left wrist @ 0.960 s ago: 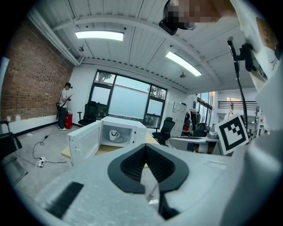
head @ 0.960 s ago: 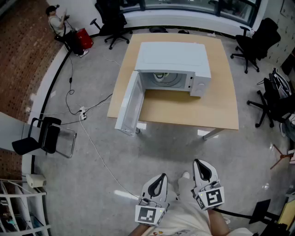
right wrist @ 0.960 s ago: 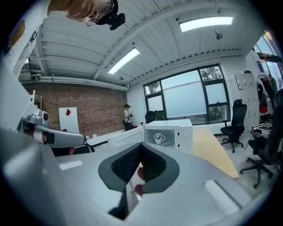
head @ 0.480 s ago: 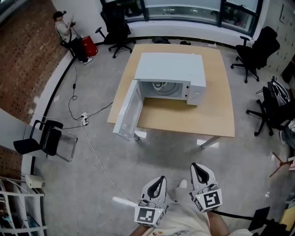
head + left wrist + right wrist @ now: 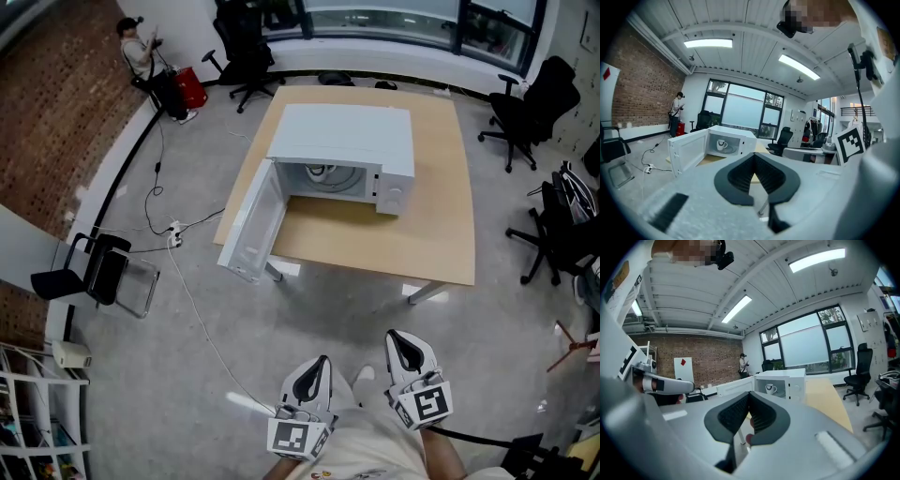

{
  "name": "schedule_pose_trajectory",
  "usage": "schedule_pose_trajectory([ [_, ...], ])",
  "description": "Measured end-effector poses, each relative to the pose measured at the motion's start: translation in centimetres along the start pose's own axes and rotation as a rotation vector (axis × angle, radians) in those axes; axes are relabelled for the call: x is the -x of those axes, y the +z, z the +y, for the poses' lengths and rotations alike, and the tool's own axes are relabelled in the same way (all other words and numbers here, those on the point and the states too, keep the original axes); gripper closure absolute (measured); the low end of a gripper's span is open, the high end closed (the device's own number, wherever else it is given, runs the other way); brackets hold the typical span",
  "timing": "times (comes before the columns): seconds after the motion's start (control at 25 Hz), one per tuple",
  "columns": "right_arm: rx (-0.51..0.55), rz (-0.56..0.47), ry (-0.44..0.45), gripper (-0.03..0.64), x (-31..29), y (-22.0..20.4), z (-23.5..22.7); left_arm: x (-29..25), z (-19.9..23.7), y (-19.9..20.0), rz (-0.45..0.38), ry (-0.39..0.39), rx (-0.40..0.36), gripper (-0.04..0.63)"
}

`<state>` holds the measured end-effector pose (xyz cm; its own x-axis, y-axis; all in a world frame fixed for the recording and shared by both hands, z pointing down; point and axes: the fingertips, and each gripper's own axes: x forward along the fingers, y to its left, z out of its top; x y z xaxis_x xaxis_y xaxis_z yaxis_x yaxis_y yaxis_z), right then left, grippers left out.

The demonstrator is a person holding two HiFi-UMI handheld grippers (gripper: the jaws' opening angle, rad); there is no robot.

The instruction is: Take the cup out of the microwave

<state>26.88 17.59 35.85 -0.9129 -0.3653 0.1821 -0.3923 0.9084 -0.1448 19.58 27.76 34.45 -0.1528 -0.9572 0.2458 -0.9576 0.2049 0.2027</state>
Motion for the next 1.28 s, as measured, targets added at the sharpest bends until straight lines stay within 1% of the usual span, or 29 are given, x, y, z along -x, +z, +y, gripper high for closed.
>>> schedule_pose_trajectory([
  [0.2,0.006,0.015,0.022,0.611,-1.7,0.0,-2.2,-2.9,0.2,0.2,0.005,0.014,0.015,0.594],
  [0.4,0.009,0.032,0.007,0.611,-6.9,0.4,-4.5,-7.8,3.5,1.6,0.007,0.001,0.016,0.593],
  [0.6,0.013,0.03,-0.045,0.611,-13.3,2.0,-5.9,-13.2,8.0,3.5,0.018,-0.058,0.01,0.594],
  [0.72,-0.013,0.025,-0.073,0.611,-17.6,2.8,-6.5,-16.5,11.2,5.4,0.002,-0.093,0.01,0.593],
  [0.8,-0.026,0.016,-0.102,0.611,-20.2,3.4,-7.1,-18.3,13.0,6.2,0.021,-0.129,-0.006,0.594],
  [0.92,-0.004,0.011,-0.141,0.611,-23.4,4.1,-7.8,-20.3,15.3,7.1,0.035,-0.167,-0.009,0.593],
  [1.04,-0.011,0.012,-0.174,0.611,-25.9,4.0,-8.8,-22.2,16.9,7.4,0.03,-0.184,-0.003,0.594],
  [1.08,-0.015,0.015,-0.179,0.611,-26.5,3.9,-9.1,-22.8,17.3,7.2,0.041,-0.185,-0.007,0.593],
  [1.16,-0.021,0.021,-0.176,0.611,-27.5,3.5,-9.7,-23.7,17.6,6.6,0.059,-0.186,-0.014,0.594],
  [1.28,-0.018,0.034,-0.165,0.611,-28.7,3.0,-10.6,-25.6,18.0,6.3,0.039,-0.193,0.001,0.594],
])
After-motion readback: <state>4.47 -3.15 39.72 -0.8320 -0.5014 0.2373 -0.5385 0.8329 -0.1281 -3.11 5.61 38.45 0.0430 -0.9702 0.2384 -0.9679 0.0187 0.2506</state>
